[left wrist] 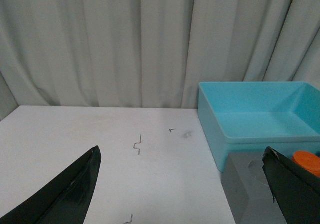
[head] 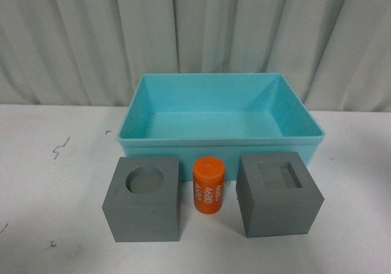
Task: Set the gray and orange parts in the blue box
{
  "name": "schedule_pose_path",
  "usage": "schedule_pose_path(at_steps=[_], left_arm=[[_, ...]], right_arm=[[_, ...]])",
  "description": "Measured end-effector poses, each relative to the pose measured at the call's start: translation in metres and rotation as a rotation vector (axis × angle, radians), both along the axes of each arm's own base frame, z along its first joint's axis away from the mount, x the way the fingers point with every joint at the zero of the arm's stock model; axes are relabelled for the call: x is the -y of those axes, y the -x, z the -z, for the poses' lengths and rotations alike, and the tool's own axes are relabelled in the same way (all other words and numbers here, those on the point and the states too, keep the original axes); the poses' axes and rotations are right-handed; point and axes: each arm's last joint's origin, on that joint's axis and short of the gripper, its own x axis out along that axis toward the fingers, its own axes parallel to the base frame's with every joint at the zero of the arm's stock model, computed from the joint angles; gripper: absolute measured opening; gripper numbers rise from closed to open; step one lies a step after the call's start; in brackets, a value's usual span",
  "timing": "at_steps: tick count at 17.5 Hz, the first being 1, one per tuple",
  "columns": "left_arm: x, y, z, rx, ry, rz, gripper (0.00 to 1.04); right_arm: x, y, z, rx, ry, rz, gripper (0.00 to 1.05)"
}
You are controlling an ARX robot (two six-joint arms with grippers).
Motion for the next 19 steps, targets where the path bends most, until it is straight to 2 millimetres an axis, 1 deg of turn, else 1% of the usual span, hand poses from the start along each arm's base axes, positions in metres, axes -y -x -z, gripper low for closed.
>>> schedule_pose_path(at_steps=[2,3,4,5,8,10,12,15,16,19], left_arm=[[0.000,0.000,0.000,0.000,0.000,0.000,0.98],[0.000,0.000,0.000,0.000,0.000,0.000,0.98],[0.000,0.000,0.000,0.000,0.000,0.000,0.98],[0.000,0.000,0.000,0.000,0.000,0.000,0.98],[0.000,0.000,0.000,0.000,0.000,0.000,0.98],[0.000,0.000,0.000,0.000,0.000,0.000,0.98],[0.000,0.000,0.000,0.000,0.000,0.000,0.98],[0.000,0.000,0.000,0.000,0.000,0.000,0.98],[0.000,0.000,0.000,0.000,0.000,0.000,0.98],[0.000,0.000,0.000,0.000,0.000,0.000,0.98]], right_arm=[[-0.011,-0.033,0.013,-0.094,0.007,-0.022,0.98],[-0.019,-0.047,0.027,-0.161,0.014,-0.040,0.98],[-0.027,-0.057,0.042,-0.234,0.024,-0.056,0.98],[-0.032,-0.062,0.055,-0.293,0.030,-0.073,0.98],[-0.045,-0.065,0.082,-0.414,0.040,-0.123,0.98],[-0.054,-0.066,0.094,-0.469,0.032,-0.165,0.98],[-0.059,-0.068,0.102,-0.500,0.023,-0.189,0.98],[-0.060,-0.070,0.112,-0.538,0.011,-0.187,0.98],[-0.063,-0.072,0.122,-0.556,-0.011,-0.188,0.98],[-0.063,-0.073,0.126,-0.561,-0.016,-0.185,0.98]])
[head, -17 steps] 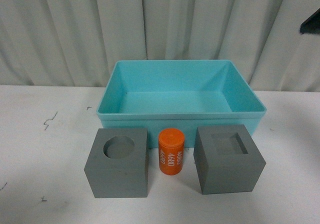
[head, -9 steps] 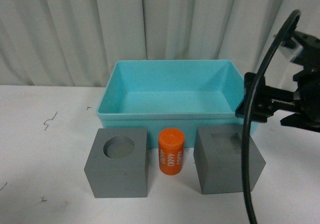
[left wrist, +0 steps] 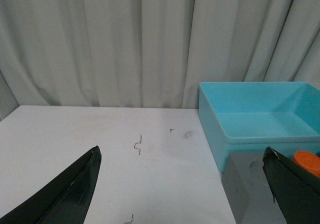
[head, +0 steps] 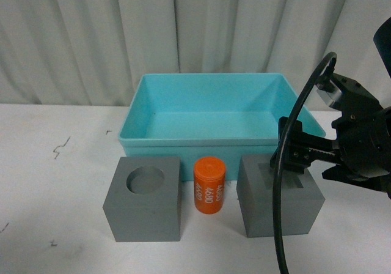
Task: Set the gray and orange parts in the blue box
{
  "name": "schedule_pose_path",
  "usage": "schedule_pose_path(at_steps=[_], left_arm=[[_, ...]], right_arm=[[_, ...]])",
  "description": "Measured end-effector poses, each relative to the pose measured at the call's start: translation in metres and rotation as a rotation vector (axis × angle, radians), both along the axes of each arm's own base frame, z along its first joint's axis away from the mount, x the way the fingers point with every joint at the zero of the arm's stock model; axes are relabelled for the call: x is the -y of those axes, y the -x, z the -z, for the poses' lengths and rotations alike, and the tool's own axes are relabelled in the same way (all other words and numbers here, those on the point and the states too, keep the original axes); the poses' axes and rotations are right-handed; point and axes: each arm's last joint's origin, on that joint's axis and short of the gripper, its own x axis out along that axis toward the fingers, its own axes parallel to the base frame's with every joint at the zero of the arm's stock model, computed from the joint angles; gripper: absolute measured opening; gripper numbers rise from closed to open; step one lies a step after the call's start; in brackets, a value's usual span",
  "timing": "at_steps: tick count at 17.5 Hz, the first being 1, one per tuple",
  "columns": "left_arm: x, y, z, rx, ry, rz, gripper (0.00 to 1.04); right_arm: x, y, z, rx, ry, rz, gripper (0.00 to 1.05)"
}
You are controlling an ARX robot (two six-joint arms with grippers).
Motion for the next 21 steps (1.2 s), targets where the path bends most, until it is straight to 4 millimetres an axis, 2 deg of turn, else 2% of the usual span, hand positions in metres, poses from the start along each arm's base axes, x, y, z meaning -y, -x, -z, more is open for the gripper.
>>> schedule_pose_path(at_steps=[5,7,9,13,16,18,21], left_arm=[[0.000,0.000,0.000,0.000,0.000,0.000,0.98],[0.000,0.000,0.000,0.000,0.000,0.000,0.98],[0.000,0.000,0.000,0.000,0.000,0.000,0.98],[0.000,0.000,0.000,0.000,0.000,0.000,0.98],[0.000,0.000,0.000,0.000,0.000,0.000,0.98],[0.000,0.000,0.000,0.000,0.000,0.000,0.98],[0.000,0.000,0.000,0.000,0.000,0.000,0.98]], right_arm=[[0.000,-0.001,0.009,-0.030,0.004,0.009,0.98],[0.000,-0.005,0.020,-0.033,0.004,0.014,0.98],[0.002,-0.006,0.022,-0.027,0.001,0.021,0.88],[0.003,-0.006,0.023,-0.026,-0.014,0.019,0.46],[0.006,-0.007,0.021,-0.018,-0.010,0.030,0.25],[0.008,-0.007,0.018,-0.015,-0.003,0.041,0.20],[0.007,-0.002,0.011,-0.023,0.002,0.036,0.19]])
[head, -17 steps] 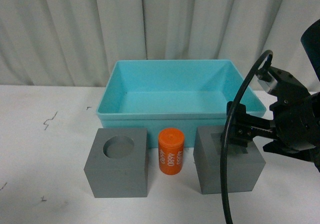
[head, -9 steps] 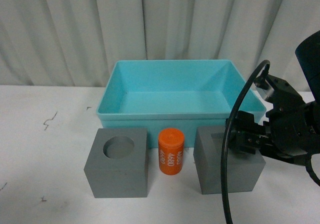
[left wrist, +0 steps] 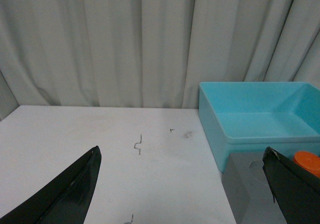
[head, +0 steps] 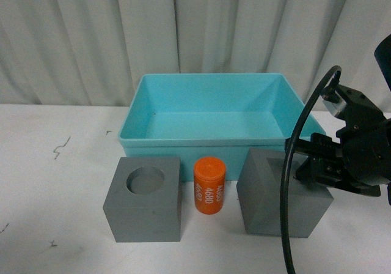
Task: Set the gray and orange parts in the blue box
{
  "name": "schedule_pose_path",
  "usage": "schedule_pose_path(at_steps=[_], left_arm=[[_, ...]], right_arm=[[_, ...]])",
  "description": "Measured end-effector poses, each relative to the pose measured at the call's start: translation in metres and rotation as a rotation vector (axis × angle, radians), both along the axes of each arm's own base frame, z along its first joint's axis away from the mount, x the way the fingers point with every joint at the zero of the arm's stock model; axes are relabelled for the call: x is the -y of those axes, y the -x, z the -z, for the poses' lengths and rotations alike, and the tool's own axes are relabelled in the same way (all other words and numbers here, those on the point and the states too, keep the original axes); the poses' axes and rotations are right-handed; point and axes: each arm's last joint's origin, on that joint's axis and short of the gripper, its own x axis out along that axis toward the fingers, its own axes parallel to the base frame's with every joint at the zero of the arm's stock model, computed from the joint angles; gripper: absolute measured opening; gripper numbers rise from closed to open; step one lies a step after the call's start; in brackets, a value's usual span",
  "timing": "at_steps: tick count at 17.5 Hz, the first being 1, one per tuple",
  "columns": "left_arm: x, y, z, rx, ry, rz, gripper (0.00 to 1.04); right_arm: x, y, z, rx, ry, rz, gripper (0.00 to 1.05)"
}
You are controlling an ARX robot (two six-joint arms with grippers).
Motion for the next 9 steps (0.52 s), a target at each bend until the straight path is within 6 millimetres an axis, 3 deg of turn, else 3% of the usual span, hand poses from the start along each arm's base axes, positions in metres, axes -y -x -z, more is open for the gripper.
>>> schedule_pose_path(at_steps=[2,6,9], left_arm=[[0.000,0.000,0.000,0.000,0.000,0.000,0.98],[0.000,0.000,0.000,0.000,0.000,0.000,0.98],[0.000,0.000,0.000,0.000,0.000,0.000,0.98]], right_arm=[[-0.002,0.009,-0.016,0.022,-0.001,-0.011,0.19],[-0.003,0.029,-0.078,0.173,-0.003,-0.062,0.19],[-0.001,0.034,-0.108,0.243,0.000,-0.087,0.19]])
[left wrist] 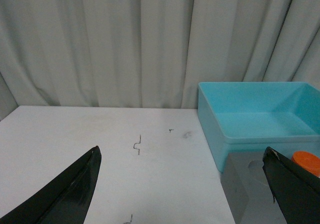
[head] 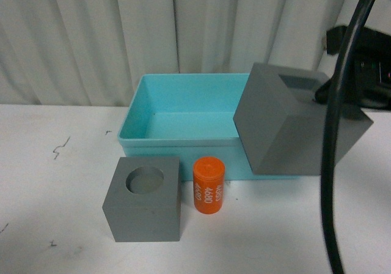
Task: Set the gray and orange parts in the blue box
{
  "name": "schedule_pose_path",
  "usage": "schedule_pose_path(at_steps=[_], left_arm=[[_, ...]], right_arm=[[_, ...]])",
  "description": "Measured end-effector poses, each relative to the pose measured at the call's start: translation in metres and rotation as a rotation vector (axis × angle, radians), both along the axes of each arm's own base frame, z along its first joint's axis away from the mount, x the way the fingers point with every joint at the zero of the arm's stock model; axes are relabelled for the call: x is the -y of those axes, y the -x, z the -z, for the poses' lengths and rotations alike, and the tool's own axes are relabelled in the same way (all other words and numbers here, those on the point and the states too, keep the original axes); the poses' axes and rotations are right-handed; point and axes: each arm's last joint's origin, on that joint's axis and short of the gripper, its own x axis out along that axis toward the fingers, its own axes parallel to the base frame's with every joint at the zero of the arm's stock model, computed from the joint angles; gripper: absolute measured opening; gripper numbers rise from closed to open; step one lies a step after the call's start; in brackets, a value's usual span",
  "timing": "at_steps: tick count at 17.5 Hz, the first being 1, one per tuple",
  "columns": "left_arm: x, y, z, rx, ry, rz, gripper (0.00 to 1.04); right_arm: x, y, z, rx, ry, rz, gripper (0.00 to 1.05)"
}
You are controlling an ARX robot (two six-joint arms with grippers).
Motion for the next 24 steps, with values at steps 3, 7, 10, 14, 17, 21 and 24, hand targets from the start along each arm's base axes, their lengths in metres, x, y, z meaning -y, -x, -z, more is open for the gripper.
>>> schedule_pose_path(at_steps=[3,7,10,14,17,21,24], left_arm=[[0.000,0.000,0.000,0.000,0.000,0.000,0.98],[0.000,0.000,0.000,0.000,0.000,0.000,0.98],[0.000,0.000,0.000,0.000,0.000,0.000,0.98],[0.000,0.000,0.000,0.000,0.000,0.000,0.98],[0.000,0.000,0.000,0.000,0.000,0.000,0.98],[0.000,0.000,0.000,0.000,0.000,0.000,0.98],[0.000,0.000,0.000,0.000,0.000,0.000,0.98]], right_arm=[[0.009,-0.026,-0.032,0.081,0.000,0.030,0.19],[0.026,-0.075,-0.029,0.056,0.011,0.101,0.19],[0.030,-0.099,-0.020,0.036,0.012,0.126,0.19],[0.027,-0.119,-0.004,0.010,0.000,0.132,0.19],[0.023,-0.128,0.018,-0.031,-0.007,0.137,0.19],[0.014,-0.130,0.029,-0.035,-0.006,0.116,0.19],[0.016,-0.132,0.046,-0.068,0.015,0.135,0.18]])
